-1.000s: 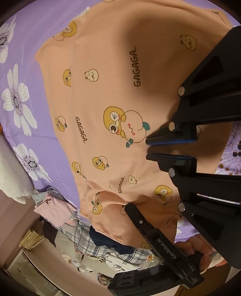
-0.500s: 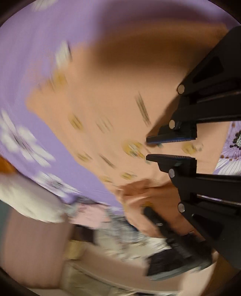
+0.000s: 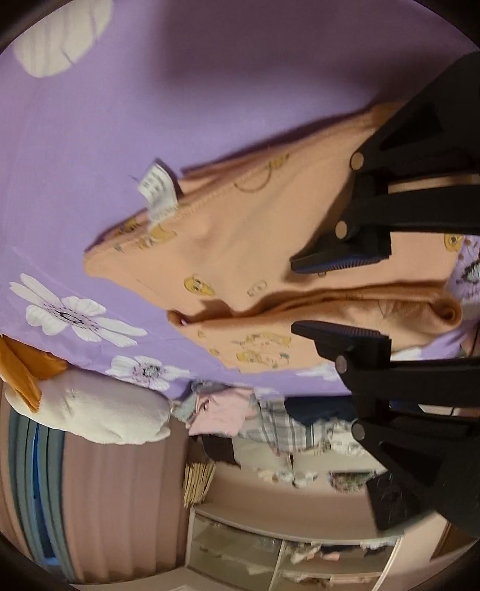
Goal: Fold small clothes
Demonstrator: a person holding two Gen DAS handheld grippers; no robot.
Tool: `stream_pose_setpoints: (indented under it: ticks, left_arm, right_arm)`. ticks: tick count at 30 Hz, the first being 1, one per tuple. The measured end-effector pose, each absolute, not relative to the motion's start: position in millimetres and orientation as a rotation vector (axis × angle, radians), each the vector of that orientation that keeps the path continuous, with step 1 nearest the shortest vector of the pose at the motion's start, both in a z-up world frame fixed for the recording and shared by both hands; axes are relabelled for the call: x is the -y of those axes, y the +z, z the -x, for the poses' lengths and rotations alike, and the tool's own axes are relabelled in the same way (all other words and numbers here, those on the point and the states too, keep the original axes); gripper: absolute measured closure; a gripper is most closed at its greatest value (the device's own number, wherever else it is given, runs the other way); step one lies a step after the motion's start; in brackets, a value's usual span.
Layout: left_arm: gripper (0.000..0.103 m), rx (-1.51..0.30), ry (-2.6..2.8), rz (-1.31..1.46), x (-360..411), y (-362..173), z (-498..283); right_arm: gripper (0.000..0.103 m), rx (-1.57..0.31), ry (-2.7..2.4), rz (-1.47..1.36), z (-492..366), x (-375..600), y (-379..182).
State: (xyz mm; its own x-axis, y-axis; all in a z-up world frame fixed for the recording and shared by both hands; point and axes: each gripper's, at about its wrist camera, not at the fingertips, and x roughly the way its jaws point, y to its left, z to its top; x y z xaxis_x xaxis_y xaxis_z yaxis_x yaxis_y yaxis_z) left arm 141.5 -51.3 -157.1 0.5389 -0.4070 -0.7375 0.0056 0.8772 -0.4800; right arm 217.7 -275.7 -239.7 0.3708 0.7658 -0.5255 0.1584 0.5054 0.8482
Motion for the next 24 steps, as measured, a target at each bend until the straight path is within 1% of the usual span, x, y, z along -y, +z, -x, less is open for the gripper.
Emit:
stream_pose_setpoints:
  ticks: [4,6,9,10,13,18,21,24]
  left_arm:
    - [0.039,-1.072,-0.198,0.589,21,-195,-120]
    - [0.039,-1.065,-0.183,0.632,14,-202,-108]
    - [0.039,-1.041,-0.214,0.580,22,-196,-96]
    - [0.039,-1.040,-0.251,0.543,25,-195,-95]
    - [0.039,-1.033,-0.326,0.451,41,-190,-86]
    - [0.039,-1.100,-0.334,0.363,62,-215,-82]
    - [0.038,-1.032,-0.297,0.321,72,-215,-85]
    - [0.038,-1.037,-0.306,0.414,66,-216,-94]
  right_arm:
    - [0.051,-1.122,0.622,-0.970,-219,261,-225]
    - [0.047,-1.163,0.677,-0.855,-223,242,-219]
    - [0.047,-1.210,0.691,-0.703,-226,219,-216]
    - [0.049,-1.229,0.661,-0.682,-227,216,-219]
    - [0.049,-1.249,0.642,-0.695,-230,219,-224]
    - [0.045,-1.166,0.525,-0.531,-221,231,-209]
    - [0.045,-1.217,0.597,-0.626,-230,224,-227]
    - [0.045,-1.210,0.638,-0.648,-239,208,-233]
